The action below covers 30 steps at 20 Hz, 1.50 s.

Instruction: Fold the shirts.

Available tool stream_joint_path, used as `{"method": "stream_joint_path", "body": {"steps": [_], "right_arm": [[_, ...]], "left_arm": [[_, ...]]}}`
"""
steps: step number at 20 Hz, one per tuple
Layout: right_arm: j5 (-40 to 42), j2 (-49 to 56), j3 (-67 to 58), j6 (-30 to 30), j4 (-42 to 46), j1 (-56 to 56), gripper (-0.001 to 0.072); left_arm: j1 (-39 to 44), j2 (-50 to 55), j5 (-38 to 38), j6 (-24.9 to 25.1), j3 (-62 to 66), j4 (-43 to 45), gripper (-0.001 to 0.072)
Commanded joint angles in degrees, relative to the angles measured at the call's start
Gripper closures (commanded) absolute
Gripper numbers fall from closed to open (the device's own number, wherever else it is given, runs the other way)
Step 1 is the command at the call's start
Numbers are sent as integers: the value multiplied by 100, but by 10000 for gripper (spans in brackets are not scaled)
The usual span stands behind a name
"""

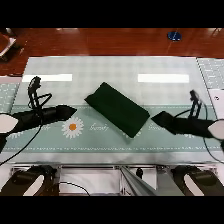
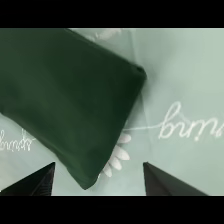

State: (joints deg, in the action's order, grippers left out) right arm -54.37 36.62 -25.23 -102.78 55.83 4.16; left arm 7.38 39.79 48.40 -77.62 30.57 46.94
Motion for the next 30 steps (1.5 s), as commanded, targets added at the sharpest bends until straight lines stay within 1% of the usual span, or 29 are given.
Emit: {"method": "stream_joint_path", "body": {"steps": [1, 3, 6, 8, 10, 13, 14, 15, 16, 17, 18, 19, 21, 22, 23, 24, 25, 27, 29, 30], "right_arm": [[1058, -111, 1182, -160, -1069, 328, 86], [1228, 387, 1163, 267, -1467, 555, 86], [1300, 1233, 914, 1126, -2039, 553, 86], [1366, 1860, 603, 1469, -2260, 553, 86], [1305, 2487, 275, 2243, -2774, 560, 86], [1060, 3412, -236, 2430, -2778, 562, 97], [960, 3700, -444, 2535, -2793, 573, 139], [824, 3932, -662, 2664, -2798, 570, 302], [608, 4122, -931, 2997, -2817, 570, 607], [304, 4203, -1226, 3423, -2868, 570, 674], [-42, 4207, -1624, 3556, -2710, 514, 675], [-319, 4194, -2076, 3491, -2424, 417, 675], [-748, 4172, -3211, 3077, -1797, 205, 675], [-975, 4172, -3759, 2977, -1600, 120, 675], [-1228, 4172, -4293, 3080, -1563, 37, 675], [-1397, 4172, -4848, 3051, -1543, -90, 675], [-1456, 4172, -5370, 2852, -1412, -227, 675], [-1657, 4172, -6452, 2328, -776, -531, 675], [-2179, 4172, -7263, 2020, -328, -903, 675], [-2500, 4172, -7563, 1923, -247, -1123, 675]], "left_arm": [[4, 66, 2, -20, -4, -2, 687], [2, 133, 9, -20, -4, -17, 687], [4, 192, 17, -20, -4, -61, 687], [4, 195, 0, -17, -4, -59, 687], [4, 195, -2, -17, -4, -59, 687], [2, 197, 0, 0, -4, -59, 687], [2, 197, -2, -2, -4, -59, 687], [2, 197, -2, -2, -4, -59, 687], [2, 197, -2, -2, -4, -59, 687], [2, 197, 0, -7, -4, -61, 687], [2, 197, 2, -20, -4, -61, 687], [4, 197, 7, -20, -4, -61, 687], [2, 197, -7, -17, -4, -61, 687], [2, 197, -7, -15, -7, -61, 686], [2, 197, -4, -17, -11, -61, 687], [4, 197, 2, -17, -15, -61, 686], [2, 197, 2, -17, -17, -61, 686], [2, 197, 15, -22, -17, -61, 686], [4, 195, 57, -20, -17, -61, 686], [4, 195, 68, -20, -17, -61, 687]]}}
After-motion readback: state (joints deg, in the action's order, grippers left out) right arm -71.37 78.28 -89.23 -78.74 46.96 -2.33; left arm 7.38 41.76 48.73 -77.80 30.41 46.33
